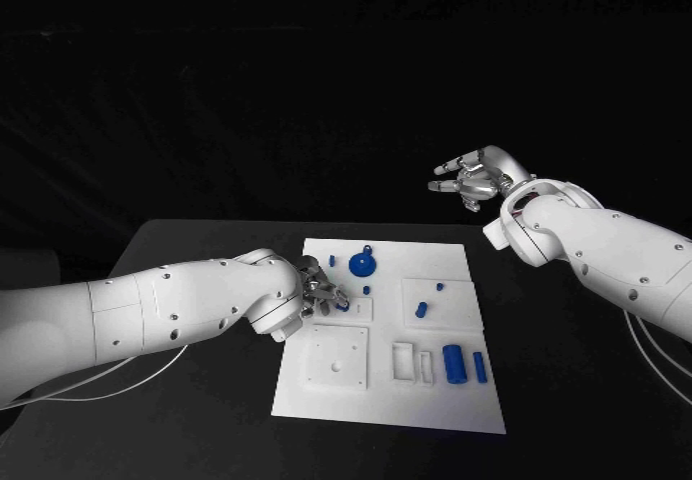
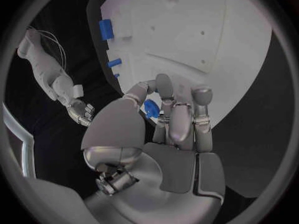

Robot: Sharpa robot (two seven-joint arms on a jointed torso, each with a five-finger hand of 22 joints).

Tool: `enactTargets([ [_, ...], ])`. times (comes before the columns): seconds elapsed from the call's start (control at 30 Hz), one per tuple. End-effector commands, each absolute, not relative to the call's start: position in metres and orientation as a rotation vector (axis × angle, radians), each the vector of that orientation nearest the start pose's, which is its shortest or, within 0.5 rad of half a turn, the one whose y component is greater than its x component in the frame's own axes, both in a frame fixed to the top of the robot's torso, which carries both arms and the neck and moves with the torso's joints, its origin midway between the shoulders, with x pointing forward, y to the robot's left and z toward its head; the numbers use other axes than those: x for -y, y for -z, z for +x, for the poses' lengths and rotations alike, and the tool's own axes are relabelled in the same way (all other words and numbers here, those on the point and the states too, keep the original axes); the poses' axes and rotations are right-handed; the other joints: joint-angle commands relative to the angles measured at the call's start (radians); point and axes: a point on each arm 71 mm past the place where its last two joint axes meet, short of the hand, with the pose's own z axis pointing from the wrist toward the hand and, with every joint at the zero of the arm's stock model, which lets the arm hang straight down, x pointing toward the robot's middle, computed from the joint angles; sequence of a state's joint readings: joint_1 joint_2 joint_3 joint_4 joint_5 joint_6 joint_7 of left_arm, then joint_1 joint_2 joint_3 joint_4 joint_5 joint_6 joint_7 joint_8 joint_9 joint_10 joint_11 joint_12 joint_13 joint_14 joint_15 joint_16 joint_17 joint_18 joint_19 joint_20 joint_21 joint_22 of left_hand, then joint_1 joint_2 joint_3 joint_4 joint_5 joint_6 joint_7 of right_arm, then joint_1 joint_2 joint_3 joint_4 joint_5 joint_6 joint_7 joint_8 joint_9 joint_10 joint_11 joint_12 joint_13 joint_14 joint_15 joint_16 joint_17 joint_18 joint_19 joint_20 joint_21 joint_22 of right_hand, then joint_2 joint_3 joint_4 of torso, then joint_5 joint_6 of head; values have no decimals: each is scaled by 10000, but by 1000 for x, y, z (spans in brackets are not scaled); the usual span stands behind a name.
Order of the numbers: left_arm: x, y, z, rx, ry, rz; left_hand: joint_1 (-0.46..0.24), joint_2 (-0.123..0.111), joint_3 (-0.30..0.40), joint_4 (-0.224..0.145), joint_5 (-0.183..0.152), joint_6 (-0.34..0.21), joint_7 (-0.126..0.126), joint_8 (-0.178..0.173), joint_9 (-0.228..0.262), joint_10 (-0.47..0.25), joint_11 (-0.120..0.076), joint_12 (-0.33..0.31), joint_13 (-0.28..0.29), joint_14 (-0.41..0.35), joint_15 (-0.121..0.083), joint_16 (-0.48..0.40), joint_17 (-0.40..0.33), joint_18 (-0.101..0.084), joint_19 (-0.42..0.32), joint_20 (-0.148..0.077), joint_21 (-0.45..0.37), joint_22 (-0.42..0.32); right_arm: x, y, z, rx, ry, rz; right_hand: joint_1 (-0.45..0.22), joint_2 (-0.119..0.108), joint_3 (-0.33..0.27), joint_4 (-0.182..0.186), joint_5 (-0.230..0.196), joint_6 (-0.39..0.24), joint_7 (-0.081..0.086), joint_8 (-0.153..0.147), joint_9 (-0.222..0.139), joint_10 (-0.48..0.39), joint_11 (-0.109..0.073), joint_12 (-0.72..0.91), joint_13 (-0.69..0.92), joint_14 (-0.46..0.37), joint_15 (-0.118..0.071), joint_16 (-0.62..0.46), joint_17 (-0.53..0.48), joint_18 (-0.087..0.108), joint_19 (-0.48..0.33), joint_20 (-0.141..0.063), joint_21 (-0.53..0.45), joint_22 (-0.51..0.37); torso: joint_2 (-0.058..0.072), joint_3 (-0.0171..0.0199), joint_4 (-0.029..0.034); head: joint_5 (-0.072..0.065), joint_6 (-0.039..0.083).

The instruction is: Assemble the parts on the task board

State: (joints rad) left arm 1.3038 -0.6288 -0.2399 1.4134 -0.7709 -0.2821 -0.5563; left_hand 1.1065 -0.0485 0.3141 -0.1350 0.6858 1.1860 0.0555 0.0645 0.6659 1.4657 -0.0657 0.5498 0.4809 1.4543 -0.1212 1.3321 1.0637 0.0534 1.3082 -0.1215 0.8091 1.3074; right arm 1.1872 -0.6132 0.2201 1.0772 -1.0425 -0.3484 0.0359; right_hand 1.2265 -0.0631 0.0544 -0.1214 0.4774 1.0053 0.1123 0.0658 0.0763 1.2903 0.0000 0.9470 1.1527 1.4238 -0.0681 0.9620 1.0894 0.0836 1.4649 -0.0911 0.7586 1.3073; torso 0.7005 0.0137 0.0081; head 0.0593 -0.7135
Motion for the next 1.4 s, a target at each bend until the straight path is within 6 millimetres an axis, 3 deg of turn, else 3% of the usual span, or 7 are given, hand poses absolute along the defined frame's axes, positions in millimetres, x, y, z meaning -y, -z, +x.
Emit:
enactTargets([
  [0.03,-157,245,488,-22263,4635,-5693,-23,47,441,-465,-13,1029,-790,32,3332,476,-101,65,-16,44,15,51,20,157,34,22,-66,477,229,132,584,-14619,-8312,4043,-84,4,16,30,35,63,-10,-26,-10,-55,-17,-57,-10,1,-5,-63,1,100,254,38,-62,899,1,4,-7,9,-4],
  [0.67,-156,247,489,-22571,4458,-5492,-33,93,401,-445,-111,1115,-830,36,3593,481,-118,241,-28,73,19,118,10,164,82,53,0,509,227,133,584,-14673,-8324,4040,-54,14,-29,45,41,65,-10,-25,-6,-84,-16,-65,-40,-4,-6,-68,8,101,252,37,-98,895,2,6,-10,15,-35],
  [1.4,-154,248,492,-22639,4384,-5276,-88,154,343,-286,-179,1453,-959,42,4428,486,-177,568,-208,77,50,385,37,294,77,265,182,532,226,134,585,-14731,-8332,4040,-56,24,-18,37,67,63,-9,-26,-7,-81,-16,-52,-35,-4,-8,-69,9,99,254,35,-96,896,3,8,-8,23,-103],
])
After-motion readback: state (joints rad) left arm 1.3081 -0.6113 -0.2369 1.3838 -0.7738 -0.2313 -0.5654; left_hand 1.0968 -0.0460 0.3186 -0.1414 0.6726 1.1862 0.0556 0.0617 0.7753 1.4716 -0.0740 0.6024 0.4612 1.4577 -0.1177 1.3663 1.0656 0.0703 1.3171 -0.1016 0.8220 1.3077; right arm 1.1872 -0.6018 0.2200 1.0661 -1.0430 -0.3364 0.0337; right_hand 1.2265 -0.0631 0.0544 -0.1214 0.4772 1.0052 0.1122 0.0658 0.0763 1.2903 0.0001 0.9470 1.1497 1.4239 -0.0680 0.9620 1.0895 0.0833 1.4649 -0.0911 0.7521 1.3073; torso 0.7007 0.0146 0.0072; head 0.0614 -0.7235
